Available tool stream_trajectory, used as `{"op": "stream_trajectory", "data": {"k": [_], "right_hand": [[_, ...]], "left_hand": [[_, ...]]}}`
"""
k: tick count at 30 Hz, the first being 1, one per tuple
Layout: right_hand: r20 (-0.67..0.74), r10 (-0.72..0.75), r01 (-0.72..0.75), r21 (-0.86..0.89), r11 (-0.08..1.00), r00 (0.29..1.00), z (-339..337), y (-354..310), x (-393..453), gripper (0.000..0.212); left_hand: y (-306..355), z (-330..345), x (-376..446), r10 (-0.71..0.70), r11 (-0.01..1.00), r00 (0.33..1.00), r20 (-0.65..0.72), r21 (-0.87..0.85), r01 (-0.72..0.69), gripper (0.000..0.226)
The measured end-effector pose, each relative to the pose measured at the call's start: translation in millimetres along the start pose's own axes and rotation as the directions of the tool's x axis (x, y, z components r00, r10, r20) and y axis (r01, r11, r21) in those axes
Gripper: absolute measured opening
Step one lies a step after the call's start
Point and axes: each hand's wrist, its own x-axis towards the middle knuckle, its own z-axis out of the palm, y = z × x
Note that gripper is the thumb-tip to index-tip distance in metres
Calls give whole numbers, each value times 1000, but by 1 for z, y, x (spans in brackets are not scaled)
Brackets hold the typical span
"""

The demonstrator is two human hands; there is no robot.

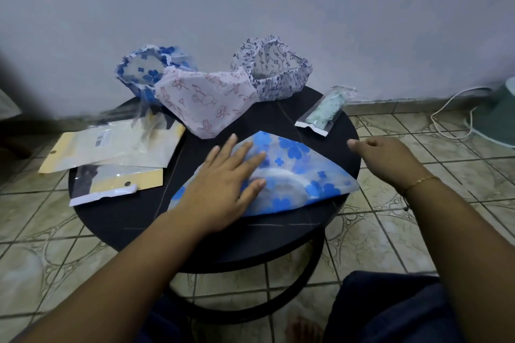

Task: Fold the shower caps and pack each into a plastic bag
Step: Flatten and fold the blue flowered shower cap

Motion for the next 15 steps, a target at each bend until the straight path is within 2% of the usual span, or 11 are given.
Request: {"op": "stream_trajectory", "data": {"k": [2, 6, 9, 12, 15], "right_hand": [[91, 47, -46, -14, 999, 995, -2, 1, -2, 48], [196, 57, -37, -103, 994, 979, 2, 1, -6, 49], [243, 65, -32, -137, 990, 968, 2, 3, -6, 44], [249, 67, -54, -58, 997, 966, -2, 10, -5, 40], [327, 106, -110, -6, 994, 939, -7, 16, -8, 39]], "left_hand": [[5, 9, 4, 64, 997, 996, 69, -36, -62, 79], [7, 22, 7, 20, 999, 973, 228, 33, -29, 78], [6, 24, 8, 1, 997, 966, 258, 71, -20, 80], [7, 24, 8, -5, 995, 962, 272, 98, -23, 80], [7, 25, 9, -7, 994, 960, 278, 106, -23, 80]]}}
